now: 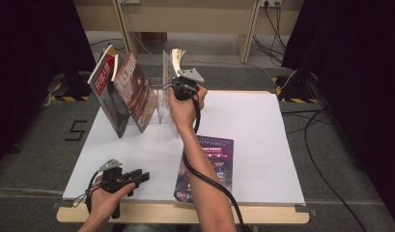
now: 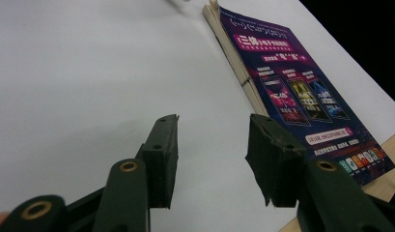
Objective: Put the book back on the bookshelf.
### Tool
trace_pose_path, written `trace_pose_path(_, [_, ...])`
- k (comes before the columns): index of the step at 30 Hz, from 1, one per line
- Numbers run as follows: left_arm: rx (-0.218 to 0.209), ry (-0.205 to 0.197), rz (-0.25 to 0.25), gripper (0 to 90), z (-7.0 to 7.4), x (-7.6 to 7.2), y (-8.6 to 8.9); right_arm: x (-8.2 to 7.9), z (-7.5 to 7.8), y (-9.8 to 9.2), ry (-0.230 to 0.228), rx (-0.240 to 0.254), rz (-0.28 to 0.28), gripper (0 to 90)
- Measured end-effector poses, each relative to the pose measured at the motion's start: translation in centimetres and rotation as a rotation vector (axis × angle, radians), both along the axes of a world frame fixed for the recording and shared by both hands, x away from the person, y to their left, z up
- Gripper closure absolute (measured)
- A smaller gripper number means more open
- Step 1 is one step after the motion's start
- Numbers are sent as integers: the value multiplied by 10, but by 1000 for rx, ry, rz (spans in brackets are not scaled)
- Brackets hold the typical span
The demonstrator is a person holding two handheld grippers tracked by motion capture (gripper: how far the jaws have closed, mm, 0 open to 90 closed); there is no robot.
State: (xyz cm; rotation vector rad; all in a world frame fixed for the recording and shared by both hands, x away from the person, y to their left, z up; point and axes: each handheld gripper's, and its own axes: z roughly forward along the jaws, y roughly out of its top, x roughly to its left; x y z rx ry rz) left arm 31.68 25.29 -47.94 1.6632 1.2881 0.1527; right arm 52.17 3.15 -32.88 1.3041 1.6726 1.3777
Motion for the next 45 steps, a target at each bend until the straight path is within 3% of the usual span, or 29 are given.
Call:
trace_pose_path(9, [2,2,-3,534,0,0,1,-8,1,7,-35,-25,-42,746])
trace_pose_path(13, [1,2,-4,534,0,-1,0,-8,4,6,-52,-15,-46,746])
trace_pose_path(19, [2,-2,-8,534,0,0,0,2,5,6,-50,2,-47,746])
trace_pose_path(27, [2,0,-6,535,0,0,1,11,-6,10,-47,-3,-48,745])
trace_pose_path(45, [6,-3,-14,534,-2,-2,-2,6,-16,4,-56,-25,-42,682])
